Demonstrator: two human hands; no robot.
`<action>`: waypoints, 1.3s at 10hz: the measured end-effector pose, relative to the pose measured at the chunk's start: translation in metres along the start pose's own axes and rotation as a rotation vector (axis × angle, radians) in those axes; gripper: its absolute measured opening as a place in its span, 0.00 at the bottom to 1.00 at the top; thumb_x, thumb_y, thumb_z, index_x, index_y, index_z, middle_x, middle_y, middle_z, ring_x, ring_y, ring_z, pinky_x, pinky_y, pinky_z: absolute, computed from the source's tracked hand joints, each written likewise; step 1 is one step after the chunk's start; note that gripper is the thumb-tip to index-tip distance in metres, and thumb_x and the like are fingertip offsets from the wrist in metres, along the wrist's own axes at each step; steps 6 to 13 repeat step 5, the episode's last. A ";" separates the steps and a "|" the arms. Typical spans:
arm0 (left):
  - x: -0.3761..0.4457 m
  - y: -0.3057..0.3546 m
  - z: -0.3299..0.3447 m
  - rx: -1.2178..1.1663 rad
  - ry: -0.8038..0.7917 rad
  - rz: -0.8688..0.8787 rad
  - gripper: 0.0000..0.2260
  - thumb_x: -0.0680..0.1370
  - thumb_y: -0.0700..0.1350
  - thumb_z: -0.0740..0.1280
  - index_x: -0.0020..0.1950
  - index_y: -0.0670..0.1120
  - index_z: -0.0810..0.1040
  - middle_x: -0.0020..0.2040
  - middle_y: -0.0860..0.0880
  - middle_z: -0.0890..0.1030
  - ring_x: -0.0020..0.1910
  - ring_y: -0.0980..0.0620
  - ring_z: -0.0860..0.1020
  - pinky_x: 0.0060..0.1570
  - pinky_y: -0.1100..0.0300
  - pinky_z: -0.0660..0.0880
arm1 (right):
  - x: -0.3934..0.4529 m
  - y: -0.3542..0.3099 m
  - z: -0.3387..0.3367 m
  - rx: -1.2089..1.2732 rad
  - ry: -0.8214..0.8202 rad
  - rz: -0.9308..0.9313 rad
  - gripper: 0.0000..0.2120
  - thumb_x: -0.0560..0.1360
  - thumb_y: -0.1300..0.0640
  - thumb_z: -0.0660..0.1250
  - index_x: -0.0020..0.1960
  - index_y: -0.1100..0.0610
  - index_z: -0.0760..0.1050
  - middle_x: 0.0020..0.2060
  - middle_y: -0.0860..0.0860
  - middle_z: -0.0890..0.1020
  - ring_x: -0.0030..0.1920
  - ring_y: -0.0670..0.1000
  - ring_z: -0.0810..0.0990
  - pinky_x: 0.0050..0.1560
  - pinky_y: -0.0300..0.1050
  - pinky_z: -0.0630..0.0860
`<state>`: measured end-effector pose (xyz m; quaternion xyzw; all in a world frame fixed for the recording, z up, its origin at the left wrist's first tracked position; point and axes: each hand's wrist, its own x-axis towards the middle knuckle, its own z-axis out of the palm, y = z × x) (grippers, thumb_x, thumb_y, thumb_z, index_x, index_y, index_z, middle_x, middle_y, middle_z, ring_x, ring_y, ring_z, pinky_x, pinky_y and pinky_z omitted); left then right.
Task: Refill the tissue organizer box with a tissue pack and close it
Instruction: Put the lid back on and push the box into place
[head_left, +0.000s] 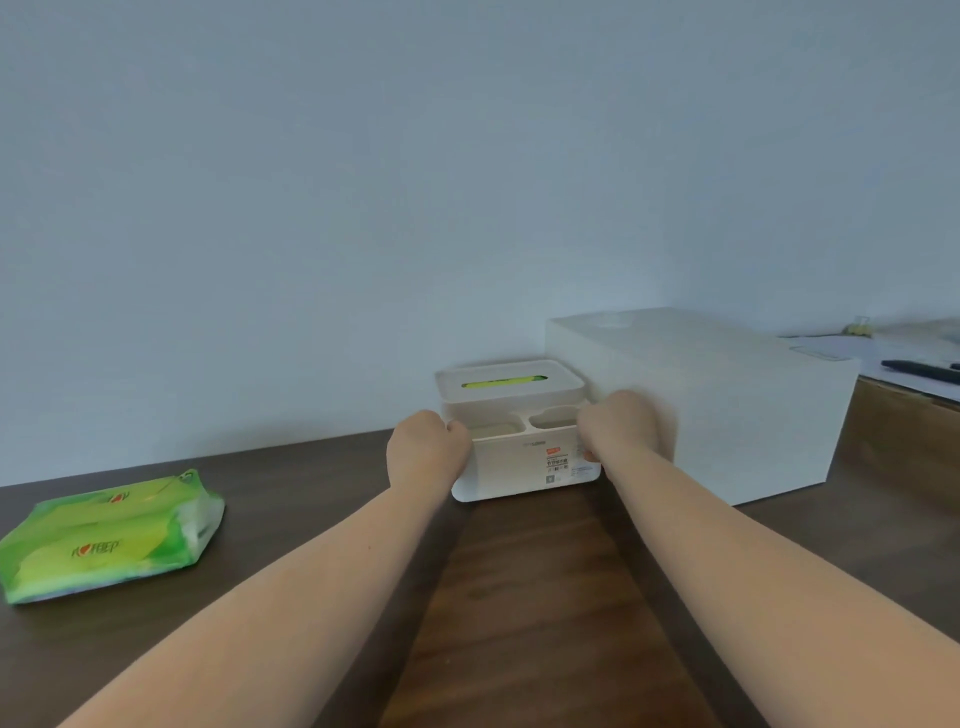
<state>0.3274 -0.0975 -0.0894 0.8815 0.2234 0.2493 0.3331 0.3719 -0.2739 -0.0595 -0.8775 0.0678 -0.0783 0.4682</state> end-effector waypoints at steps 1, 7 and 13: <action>0.004 0.007 0.004 0.023 -0.004 0.008 0.14 0.73 0.41 0.58 0.27 0.43 0.61 0.32 0.42 0.75 0.31 0.44 0.69 0.26 0.61 0.60 | 0.004 0.000 0.011 0.015 0.053 -0.031 0.09 0.76 0.63 0.59 0.50 0.64 0.76 0.50 0.61 0.82 0.47 0.60 0.80 0.42 0.47 0.74; -0.007 -0.007 0.011 0.037 0.047 0.033 0.24 0.82 0.53 0.47 0.34 0.42 0.71 0.33 0.47 0.74 0.37 0.43 0.73 0.35 0.56 0.66 | 0.000 0.020 0.021 -0.015 0.006 -0.069 0.17 0.74 0.63 0.58 0.61 0.63 0.72 0.57 0.59 0.80 0.57 0.62 0.78 0.50 0.51 0.77; -0.007 -0.007 0.011 0.037 0.047 0.033 0.24 0.82 0.53 0.47 0.34 0.42 0.71 0.33 0.47 0.74 0.37 0.43 0.73 0.35 0.56 0.66 | 0.000 0.020 0.021 -0.015 0.006 -0.069 0.17 0.74 0.63 0.58 0.61 0.63 0.72 0.57 0.59 0.80 0.57 0.62 0.78 0.50 0.51 0.77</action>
